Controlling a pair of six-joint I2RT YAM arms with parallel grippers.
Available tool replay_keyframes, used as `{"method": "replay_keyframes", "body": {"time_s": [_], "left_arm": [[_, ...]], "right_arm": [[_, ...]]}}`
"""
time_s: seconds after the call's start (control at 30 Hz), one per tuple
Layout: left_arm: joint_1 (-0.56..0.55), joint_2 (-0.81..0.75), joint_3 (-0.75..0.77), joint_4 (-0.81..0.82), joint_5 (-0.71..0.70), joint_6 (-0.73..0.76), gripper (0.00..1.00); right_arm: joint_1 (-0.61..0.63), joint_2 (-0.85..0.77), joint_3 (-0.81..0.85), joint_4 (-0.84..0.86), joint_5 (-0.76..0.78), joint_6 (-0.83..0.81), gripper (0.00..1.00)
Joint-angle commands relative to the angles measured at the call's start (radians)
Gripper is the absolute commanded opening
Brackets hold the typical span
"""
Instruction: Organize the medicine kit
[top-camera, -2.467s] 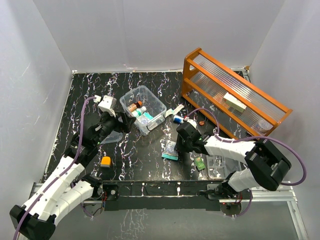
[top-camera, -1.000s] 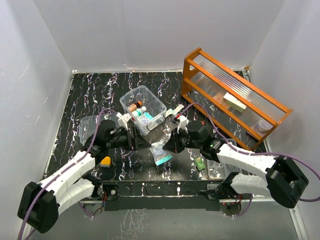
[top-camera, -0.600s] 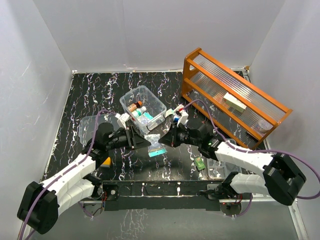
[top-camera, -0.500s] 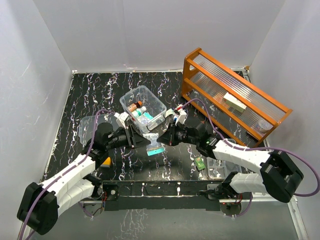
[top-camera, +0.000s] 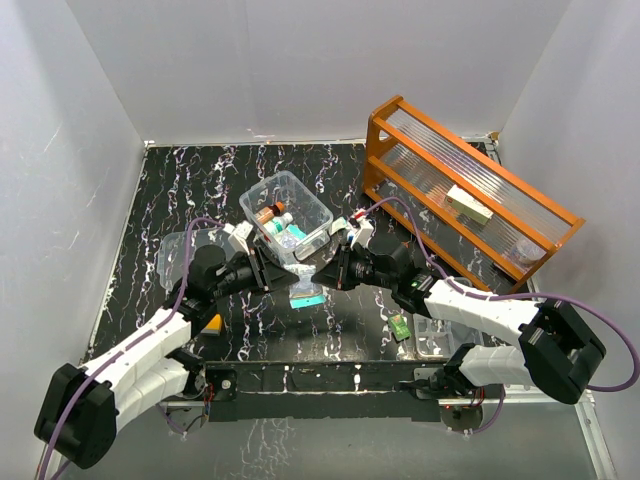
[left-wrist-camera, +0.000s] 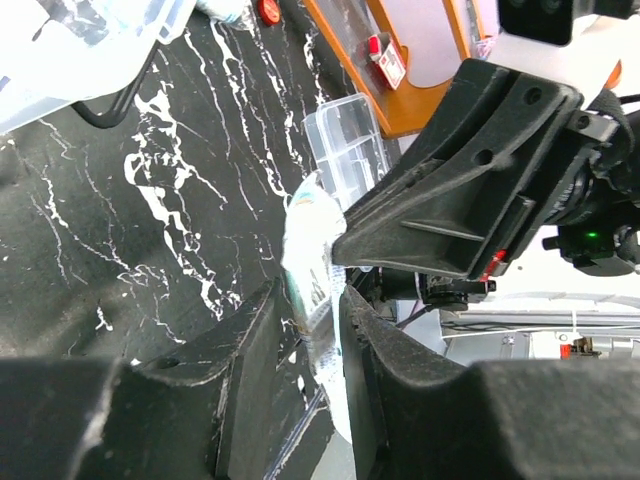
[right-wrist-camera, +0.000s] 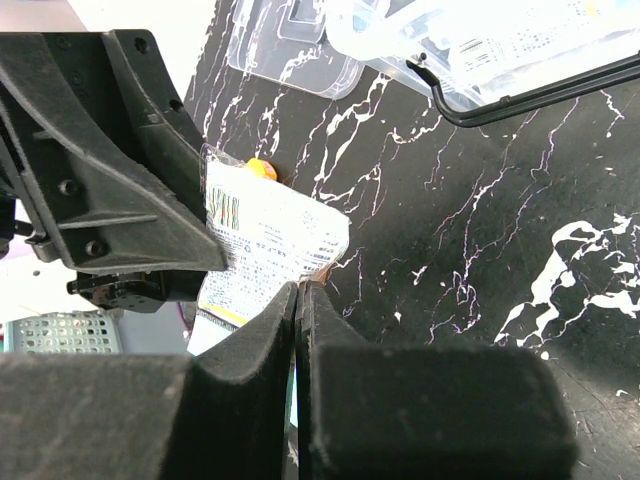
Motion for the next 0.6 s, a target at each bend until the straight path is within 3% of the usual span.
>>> {"method": "replay_keyframes", "body": {"time_s": [0.0,0.13,0.2,0.27,0.33,0.57], "left_arm": [[-0.003,0.002,0.039,-0.037,-0.023,0.039,0.24],[-0.004,-0.011,0.068,-0.075,-0.039,0.086,0.04],[-0.003,-0.019,0.097,-0.110,-0.048,0.132,0.00],[-0.003,-0.015,0.156,-0.195,-0.062,0.215,0.00],[-0.003,0.005,0.242,-0.304,-0.070,0.310,0.00],[-0.001,0.223,0.642,-0.734,-0.043,0.761,0.00]], "right_arm": [[0.006,-0.010,0.023,0.089,0.003,0.021,0.00],[0.006,-0.011,0.024,0.081,0.005,0.030,0.01],[0.006,-0.021,0.027,0.063,0.022,0.037,0.21],[0.003,-0.041,0.048,0.001,0.058,0.058,0.49],[-0.003,-0.064,0.078,-0.078,0.100,0.061,0.62],[-0.009,-0.198,0.090,-0.202,0.169,0.024,0.66]]}}
